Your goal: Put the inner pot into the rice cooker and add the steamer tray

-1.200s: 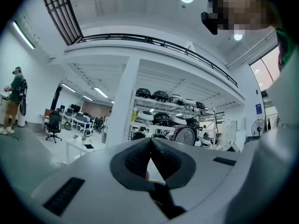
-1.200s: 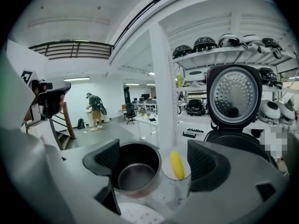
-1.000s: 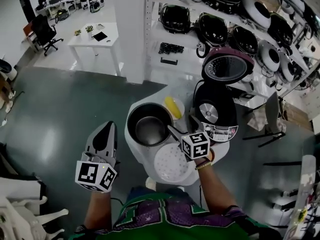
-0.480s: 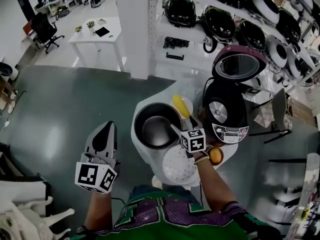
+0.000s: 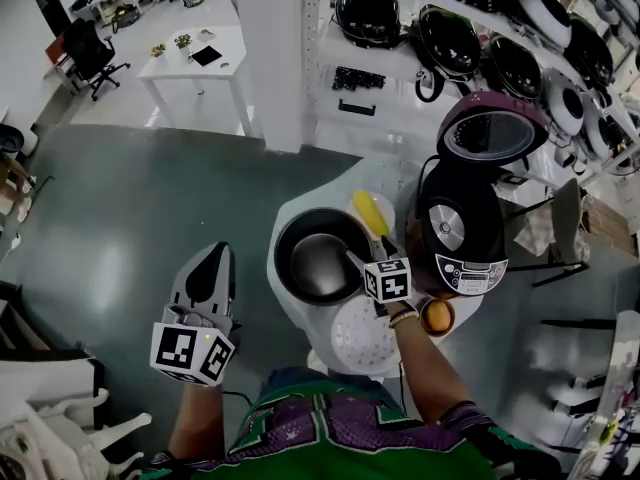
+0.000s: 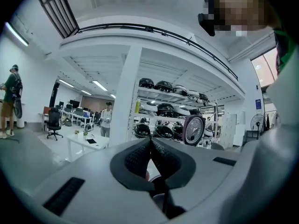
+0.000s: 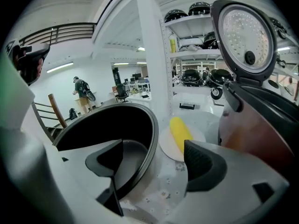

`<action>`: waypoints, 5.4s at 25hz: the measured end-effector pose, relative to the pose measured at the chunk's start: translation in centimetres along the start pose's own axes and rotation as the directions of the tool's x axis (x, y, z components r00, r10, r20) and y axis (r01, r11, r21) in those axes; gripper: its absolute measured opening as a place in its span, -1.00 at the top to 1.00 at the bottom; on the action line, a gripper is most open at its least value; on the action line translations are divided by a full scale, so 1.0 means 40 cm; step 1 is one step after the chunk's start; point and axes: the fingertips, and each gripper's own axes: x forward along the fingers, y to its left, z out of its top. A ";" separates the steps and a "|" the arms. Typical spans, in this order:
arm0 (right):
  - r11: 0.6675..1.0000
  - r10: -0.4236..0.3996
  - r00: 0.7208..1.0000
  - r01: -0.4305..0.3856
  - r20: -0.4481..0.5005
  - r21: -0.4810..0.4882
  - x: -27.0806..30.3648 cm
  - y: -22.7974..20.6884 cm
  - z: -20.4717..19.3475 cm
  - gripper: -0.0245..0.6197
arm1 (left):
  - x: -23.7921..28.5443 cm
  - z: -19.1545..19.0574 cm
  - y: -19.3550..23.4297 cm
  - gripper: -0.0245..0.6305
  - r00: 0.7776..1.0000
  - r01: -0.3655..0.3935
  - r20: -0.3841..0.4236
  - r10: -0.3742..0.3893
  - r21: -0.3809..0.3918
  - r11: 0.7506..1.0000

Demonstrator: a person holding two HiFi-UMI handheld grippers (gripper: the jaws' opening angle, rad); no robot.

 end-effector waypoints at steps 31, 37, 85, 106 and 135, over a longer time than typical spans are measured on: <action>0.982 -0.096 0.991 0.111 -0.097 0.155 0.004 -0.018 -0.027 0.89 | -0.088 -0.017 0.033 0.86 0.995 -0.093 -0.030 0.092 -0.035 0.995; 0.981 -0.088 0.992 0.103 -0.094 0.162 -0.033 -0.010 -0.014 0.87 | -0.113 -0.023 0.017 0.86 0.996 -0.086 -0.025 0.085 -0.037 0.996; 0.941 -0.150 0.932 0.032 0.330 0.337 -0.761 -0.203 0.330 0.84 | -0.004 0.172 -0.420 0.86 0.935 0.334 0.095 -0.340 0.078 0.939; 0.944 -0.144 0.926 0.022 0.350 0.330 -0.832 -0.539 0.382 0.82 | 0.104 0.170 -0.597 0.86 0.970 0.207 0.123 -0.210 0.033 0.978; 0.938 -0.052 0.968 -0.036 0.245 0.345 -0.623 -0.902 0.333 0.80 | 0.194 0.047 -0.711 0.86 0.993 -0.072 0.095 0.072 0.001 0.997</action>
